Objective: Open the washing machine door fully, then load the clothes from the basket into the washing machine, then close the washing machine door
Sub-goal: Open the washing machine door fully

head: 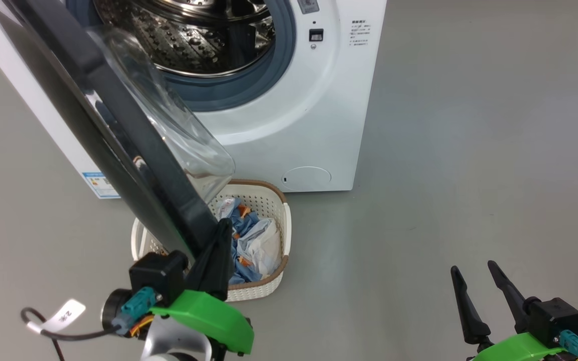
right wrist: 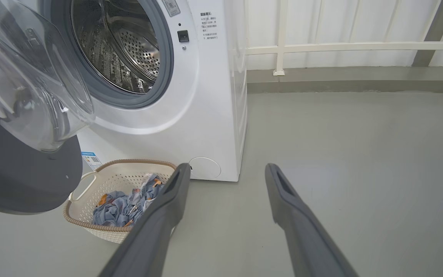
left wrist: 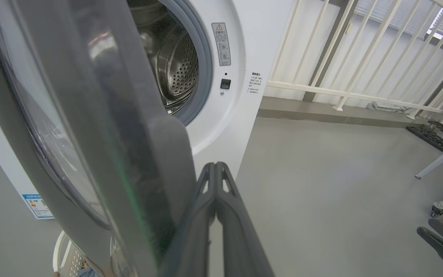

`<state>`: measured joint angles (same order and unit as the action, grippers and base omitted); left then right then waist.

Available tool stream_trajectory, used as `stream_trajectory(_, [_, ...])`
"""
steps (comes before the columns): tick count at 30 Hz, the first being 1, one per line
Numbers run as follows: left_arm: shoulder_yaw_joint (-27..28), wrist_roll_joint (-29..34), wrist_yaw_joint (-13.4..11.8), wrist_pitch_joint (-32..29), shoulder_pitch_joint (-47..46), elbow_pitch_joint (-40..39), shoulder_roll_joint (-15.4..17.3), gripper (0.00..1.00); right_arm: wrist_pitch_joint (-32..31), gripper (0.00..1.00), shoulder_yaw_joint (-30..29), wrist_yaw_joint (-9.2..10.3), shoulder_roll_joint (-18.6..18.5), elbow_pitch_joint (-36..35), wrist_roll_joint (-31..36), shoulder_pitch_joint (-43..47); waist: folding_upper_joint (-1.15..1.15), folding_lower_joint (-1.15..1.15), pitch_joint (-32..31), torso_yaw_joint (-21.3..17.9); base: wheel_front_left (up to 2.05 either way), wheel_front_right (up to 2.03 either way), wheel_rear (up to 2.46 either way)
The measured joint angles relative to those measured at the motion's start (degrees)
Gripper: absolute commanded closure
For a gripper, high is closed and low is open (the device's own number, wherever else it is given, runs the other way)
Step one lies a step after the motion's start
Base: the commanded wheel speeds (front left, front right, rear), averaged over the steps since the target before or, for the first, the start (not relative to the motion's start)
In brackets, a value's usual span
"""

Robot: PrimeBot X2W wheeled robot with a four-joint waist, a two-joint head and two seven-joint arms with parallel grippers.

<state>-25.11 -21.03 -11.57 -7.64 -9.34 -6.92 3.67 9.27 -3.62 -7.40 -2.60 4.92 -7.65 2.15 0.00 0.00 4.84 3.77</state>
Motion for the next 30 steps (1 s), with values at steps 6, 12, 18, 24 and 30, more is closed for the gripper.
stream_trajectory(6, [0.2, 0.0, -1.5, 0.0, 2.4, -2.6, 0.3, 1.00, 0.3, 0.00, -0.4, 0.00, 0.0, 0.2, 0.0, 0.0, 0.00, 0.00, 0.4, 0.7, 0.00, 0.00, 0.00])
stream_trajectory(12, [0.5, 0.0, -2.4, 0.0, 4.6, -4.4, 0.7, 1.00, 0.4, 0.00, -0.5, 0.00, 0.0, 0.2, 0.0, 0.0, 0.00, 0.00, 0.7, 1.5, 0.00, 0.00, 0.00])
stream_trajectory(18, [1.3, 0.0, -3.9, 0.8, 7.1, -5.6, 1.0, 1.00, 0.4, 0.00, -0.6, 0.00, 0.0, 0.3, 0.0, 0.0, 0.00, 0.00, 0.5, 2.1, 0.00, 0.00, 0.00])
stream_trajectory(24, [2.7, 0.0, -5.7, 2.3, 10.3, -6.4, 1.5, 1.00, 0.4, 0.00, -0.9, 0.00, 0.0, 0.4, 0.0, 0.0, 0.00, 0.00, 0.1, 2.9, 0.00, 0.00, 0.00])
stream_trajectory(30, [3.0, 0.3, -6.8, 2.9, 11.7, -7.0, 2.1, 1.00, 0.3, 0.00, -1.1, 0.00, 0.0, 0.4, 0.0, 0.0, 0.00, 0.00, -0.3, 4.5, 0.00, 0.00, 0.00])
